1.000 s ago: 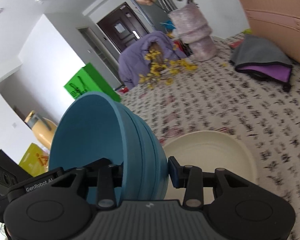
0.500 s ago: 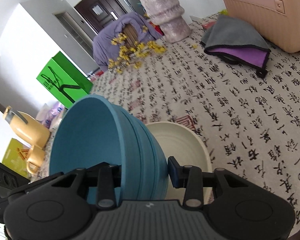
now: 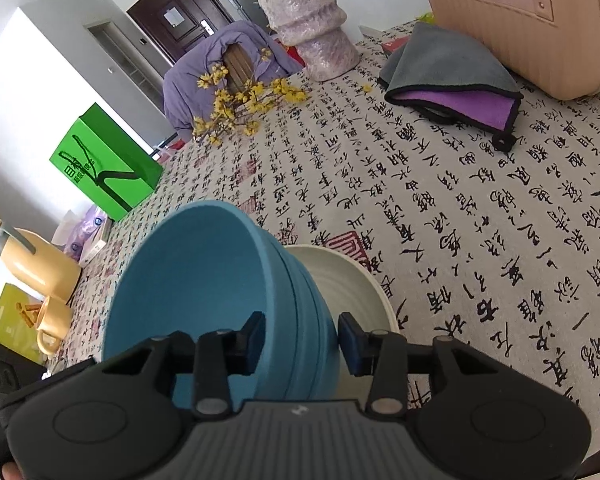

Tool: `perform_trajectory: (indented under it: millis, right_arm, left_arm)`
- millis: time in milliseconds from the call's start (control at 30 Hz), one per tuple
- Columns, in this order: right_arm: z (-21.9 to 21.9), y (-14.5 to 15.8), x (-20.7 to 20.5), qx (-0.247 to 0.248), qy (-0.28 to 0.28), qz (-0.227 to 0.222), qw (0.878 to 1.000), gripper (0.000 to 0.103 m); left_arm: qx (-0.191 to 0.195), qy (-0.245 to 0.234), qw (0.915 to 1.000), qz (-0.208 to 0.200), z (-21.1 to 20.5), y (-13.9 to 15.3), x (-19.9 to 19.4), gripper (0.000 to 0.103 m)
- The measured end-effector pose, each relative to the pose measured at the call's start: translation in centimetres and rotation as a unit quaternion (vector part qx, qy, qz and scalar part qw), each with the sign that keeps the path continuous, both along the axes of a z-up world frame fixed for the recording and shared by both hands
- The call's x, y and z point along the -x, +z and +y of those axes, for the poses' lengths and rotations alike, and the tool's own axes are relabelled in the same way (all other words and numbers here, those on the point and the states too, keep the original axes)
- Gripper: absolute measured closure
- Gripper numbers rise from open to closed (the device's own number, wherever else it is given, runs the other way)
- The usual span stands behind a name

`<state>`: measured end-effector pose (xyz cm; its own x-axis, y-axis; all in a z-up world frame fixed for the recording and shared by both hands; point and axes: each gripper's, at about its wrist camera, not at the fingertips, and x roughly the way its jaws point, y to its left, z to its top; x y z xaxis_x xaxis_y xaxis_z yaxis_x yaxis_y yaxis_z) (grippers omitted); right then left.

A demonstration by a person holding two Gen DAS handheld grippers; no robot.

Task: Organize plates and bowls
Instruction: 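Carry the blue bowl stack with both grippers over the cream plates, then lower the bowls onto the plate stack and open both grippers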

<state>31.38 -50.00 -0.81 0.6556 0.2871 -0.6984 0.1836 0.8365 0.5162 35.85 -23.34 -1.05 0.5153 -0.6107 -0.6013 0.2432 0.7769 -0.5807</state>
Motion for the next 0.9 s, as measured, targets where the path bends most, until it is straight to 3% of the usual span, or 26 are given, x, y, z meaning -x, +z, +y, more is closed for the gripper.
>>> perform_trajectory:
  millis: [67,100,267,367,533,633,767,900]
  right_arm:
    - [-0.1,0.3,0.4,-0.005,-0.009,-0.009,1.0,0.055]
    - [-0.1,0.6,0.5,-0.003,-0.012,-0.014,1.0,0.045]
    - [1.2,3.1,2.4,0.056,-0.013,-0.064,0.996,0.042]
    - [2.5,5.1,4.1,0.107,-0.009,-0.109,0.988,0.033]
    - [5.3,7.9,7.5,0.19,0.01,-0.197,0.962,0.018]
    - [7.3,8.9,9.3,0.227,0.026,-0.237,0.944,0.018]
    - [9.9,9.0,11.7,0.249,0.043,-0.283,0.925,0.017]
    - [12.1,8.4,14.2,0.25,0.053,-0.311,0.915,0.017]
  left_arm:
    - [-0.005,0.0,0.9999,-0.012,0.2,0.5,0.5,0.049]
    - [-0.006,-0.001,0.9998,-0.016,0.3,0.7,0.8,0.048]
    - [-0.019,0.006,0.9982,-0.057,0.9,2.5,2.5,0.036]
    - [-0.04,0.023,0.9939,-0.1,1.5,3.9,4.1,0.025]
    - [-0.098,0.054,0.974,-0.196,2.5,6.1,8.1,0.014]
    - [-0.128,0.069,0.9605,-0.237,3.5,6.9,10.7,0.009]
    - [-0.16,0.084,0.9436,-0.277,4.8,7.3,13.8,0.004]
    - [-0.184,0.098,0.9297,-0.304,6.5,7.2,17.1,0.003]
